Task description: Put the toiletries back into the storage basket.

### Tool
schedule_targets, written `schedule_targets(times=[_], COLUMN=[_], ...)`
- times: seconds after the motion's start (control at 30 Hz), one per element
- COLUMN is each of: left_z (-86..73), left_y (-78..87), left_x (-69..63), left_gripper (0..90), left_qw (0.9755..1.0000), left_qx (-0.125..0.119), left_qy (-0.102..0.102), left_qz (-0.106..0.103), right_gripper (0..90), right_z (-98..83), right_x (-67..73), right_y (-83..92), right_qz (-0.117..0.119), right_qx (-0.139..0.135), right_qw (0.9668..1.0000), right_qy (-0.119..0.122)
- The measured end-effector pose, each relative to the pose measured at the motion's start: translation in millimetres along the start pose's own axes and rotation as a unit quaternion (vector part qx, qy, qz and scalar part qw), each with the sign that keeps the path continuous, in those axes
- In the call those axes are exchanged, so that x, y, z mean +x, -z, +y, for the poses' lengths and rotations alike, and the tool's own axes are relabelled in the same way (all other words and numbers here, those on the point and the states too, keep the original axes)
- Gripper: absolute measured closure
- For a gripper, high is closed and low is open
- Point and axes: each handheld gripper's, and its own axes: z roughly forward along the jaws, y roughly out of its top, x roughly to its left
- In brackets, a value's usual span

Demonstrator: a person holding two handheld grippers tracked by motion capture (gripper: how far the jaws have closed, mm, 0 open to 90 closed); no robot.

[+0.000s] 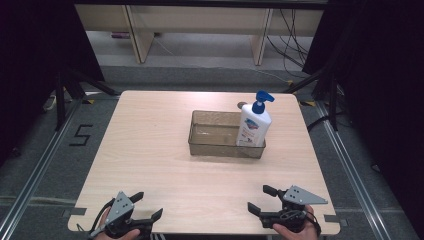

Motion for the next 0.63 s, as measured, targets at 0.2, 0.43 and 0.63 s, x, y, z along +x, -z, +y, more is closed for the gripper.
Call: schedule_targets(times=[0.2,0.43,0.63], left_z=[0.0,-0.6,-0.8], left_y=[-0.2,-0.6,-1.1], left_x=[0.3,-0.9,-1.0], left_gripper=[14.9,14.8,14.9], left_qw=[1.0,0.9999,0.9999], left_qx=[0.0,-0.001,-0.003], left_qy=[-0.001,0.011,0.014], left_qz=[0.0,0.0,-0.001], right_gripper=[15.5,15.5,15.5], right_z=[-1.0,-1.0,-1.2], right_x=[0.4,0.0,0.3], right_y=[0.4,1.0,0.6], right_qz=[0.006,0.004,0.006], right_qx=[0.001,0.002,0.008], right_qw=[1.0,1.0,1.0], right_qy=[-0.001,0.003,0.0])
